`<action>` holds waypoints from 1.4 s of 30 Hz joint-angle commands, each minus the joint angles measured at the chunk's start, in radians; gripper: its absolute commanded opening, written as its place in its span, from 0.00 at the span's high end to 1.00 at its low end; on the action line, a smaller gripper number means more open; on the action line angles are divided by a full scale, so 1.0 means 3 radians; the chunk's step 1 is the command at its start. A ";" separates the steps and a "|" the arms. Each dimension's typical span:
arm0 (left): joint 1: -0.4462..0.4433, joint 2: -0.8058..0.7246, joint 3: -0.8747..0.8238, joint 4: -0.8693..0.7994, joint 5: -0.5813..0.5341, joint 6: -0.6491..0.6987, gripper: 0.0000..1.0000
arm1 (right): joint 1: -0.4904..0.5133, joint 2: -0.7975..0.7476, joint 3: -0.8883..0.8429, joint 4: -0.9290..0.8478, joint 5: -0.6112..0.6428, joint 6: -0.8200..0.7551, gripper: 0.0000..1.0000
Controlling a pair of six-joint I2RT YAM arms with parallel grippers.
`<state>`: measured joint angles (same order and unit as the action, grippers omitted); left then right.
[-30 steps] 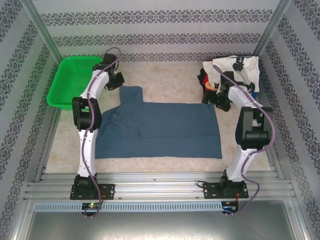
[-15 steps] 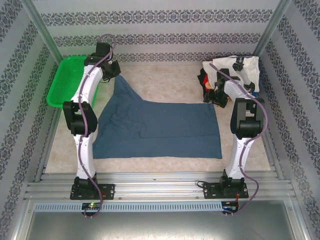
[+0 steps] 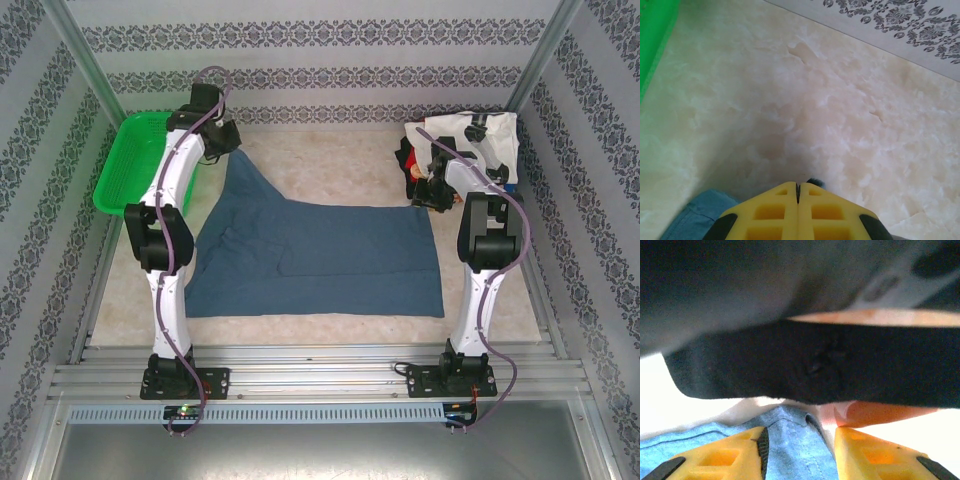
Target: Fold and stack the t-shirts
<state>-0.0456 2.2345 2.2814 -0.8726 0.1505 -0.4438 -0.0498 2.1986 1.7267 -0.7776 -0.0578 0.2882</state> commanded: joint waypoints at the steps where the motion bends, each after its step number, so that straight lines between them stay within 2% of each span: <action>1: 0.0009 -0.0229 -0.0012 -0.0087 0.0000 0.0101 1.00 | 0.0007 0.0131 0.0096 -0.0053 0.0189 0.0009 0.61; 6: 0.0009 -0.0279 -0.0012 -0.0101 -0.0010 0.0115 1.00 | 0.0016 0.0171 0.0120 0.0023 0.0232 0.0031 0.69; 15: 0.0015 -0.0339 -0.0017 -0.0129 -0.0028 0.0136 1.00 | 0.0018 0.0143 0.0104 0.0045 0.0151 0.0000 0.91; 23: 0.0014 -0.0342 -0.0034 -0.0124 -0.0009 0.0130 1.00 | 0.0012 -0.0116 0.0007 0.0132 -0.0048 0.0036 1.00; 27: 0.0014 -0.0344 -0.0052 -0.0109 0.0002 0.0141 1.00 | 0.0012 -0.0209 -0.0078 0.0152 -0.0190 0.0091 1.00; 30: 0.0021 -0.0341 -0.0095 -0.0085 0.0035 0.0138 1.00 | 0.0013 -0.0283 -0.0134 0.0163 -0.0307 0.0091 1.00; 36: 0.0055 -0.0382 -0.0235 0.0023 0.0084 0.0121 1.00 | 0.0005 -0.0331 -0.0218 0.0165 -0.0272 0.0077 1.00; 37: 0.0062 -0.0379 -0.0245 0.0026 0.0101 0.0115 1.00 | 0.0008 -0.0319 -0.0214 0.0146 -0.0239 0.0072 0.96; 39: 0.0065 -0.0378 -0.0266 0.0027 0.0133 0.0114 1.00 | 0.0017 -0.0283 -0.0205 0.0120 -0.0143 0.0030 0.71; 42: 0.0065 -0.0386 -0.0302 0.0048 0.0157 0.0120 1.00 | 0.0043 -0.0152 -0.0105 0.0053 0.0000 -0.0060 0.62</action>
<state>-0.0368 2.1761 2.2059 -0.8829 0.1802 -0.4255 -0.0479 2.1326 1.6772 -0.7303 -0.1066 0.2943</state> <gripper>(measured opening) 0.050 0.369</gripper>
